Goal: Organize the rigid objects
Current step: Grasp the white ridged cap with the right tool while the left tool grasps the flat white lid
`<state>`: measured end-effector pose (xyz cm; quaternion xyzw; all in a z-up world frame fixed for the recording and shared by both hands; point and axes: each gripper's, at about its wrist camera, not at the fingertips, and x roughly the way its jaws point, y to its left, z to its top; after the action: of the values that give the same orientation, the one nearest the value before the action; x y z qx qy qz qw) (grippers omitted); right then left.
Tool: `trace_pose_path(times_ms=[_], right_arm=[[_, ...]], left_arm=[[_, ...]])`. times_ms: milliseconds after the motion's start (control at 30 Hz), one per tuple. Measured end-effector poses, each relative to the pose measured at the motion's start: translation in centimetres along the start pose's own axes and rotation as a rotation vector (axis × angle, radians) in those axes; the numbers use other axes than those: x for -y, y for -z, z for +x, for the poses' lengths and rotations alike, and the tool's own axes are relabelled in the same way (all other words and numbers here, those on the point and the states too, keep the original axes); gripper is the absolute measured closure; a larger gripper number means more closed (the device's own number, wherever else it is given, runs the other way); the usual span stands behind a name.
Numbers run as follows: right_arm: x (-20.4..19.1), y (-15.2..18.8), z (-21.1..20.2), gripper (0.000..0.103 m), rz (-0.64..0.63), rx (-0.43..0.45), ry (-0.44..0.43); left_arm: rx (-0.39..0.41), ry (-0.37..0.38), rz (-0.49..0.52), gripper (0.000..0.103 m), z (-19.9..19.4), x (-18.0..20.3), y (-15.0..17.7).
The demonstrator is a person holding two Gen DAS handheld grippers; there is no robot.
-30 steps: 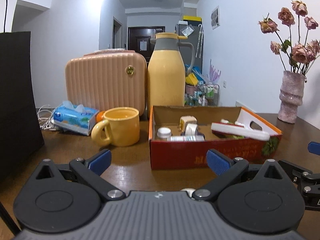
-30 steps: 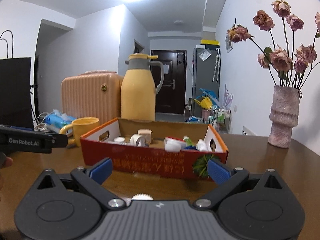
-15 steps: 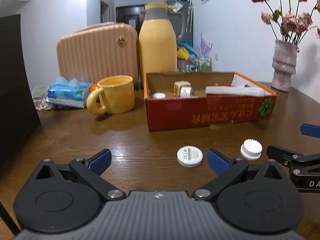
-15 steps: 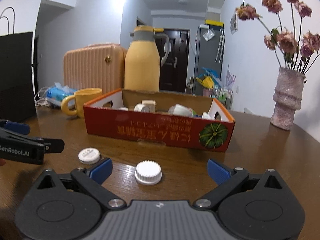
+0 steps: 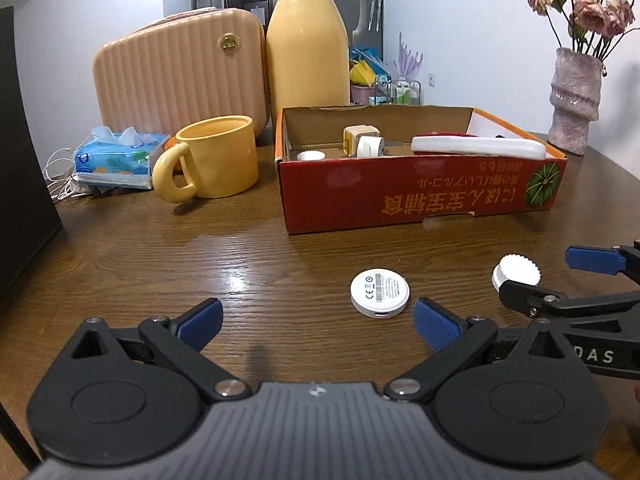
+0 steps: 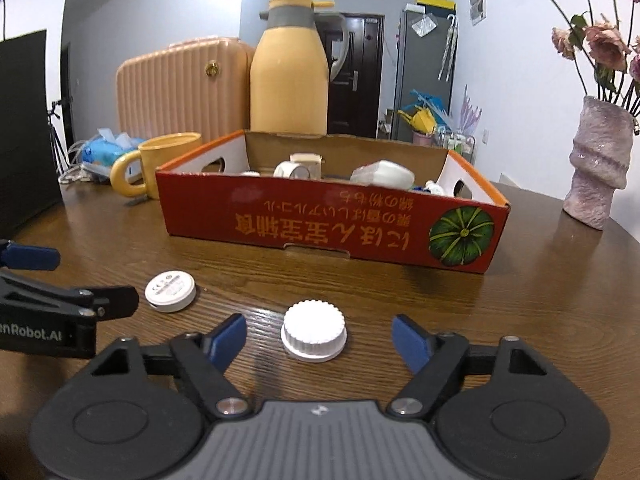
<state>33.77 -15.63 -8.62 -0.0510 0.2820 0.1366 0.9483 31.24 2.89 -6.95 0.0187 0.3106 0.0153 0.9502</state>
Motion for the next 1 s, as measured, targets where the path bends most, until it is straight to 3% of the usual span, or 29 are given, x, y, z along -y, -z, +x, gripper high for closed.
trace_pose_path(times_ms=[200, 267, 300, 833, 1000], right_arm=[[0.3, -0.4, 1.0, 0.045, 0.025, -0.031, -0.015], [0.5, -0.4, 1.4, 0.062, 0.034, -0.046, -0.026], [0.6, -0.5, 1.5, 0.064, 0.042, -0.055, -0.034], [1.7, -0.6, 1.7, 0.065, 0.083, -0.032, -0.024], [2.0, -0.6, 1.5, 0.065, 0.09, -0.024, -0.017]], left_arm=[[-0.026, 0.003, 0.005, 0.0, 1.1, 0.1, -0.3], [-0.036, 0.005, 0.007, 0.0, 1.6, 0.3, -0.5], [-0.042, 0.006, 0.009, 0.0, 1.9, 0.3, -0.6], [-0.103, 0.044, 0.035, 0.001, 4.8, 1.9, -1.2], [-0.1, 0.079, 0.029, 0.016, 4.9, 2.1, -1.4]])
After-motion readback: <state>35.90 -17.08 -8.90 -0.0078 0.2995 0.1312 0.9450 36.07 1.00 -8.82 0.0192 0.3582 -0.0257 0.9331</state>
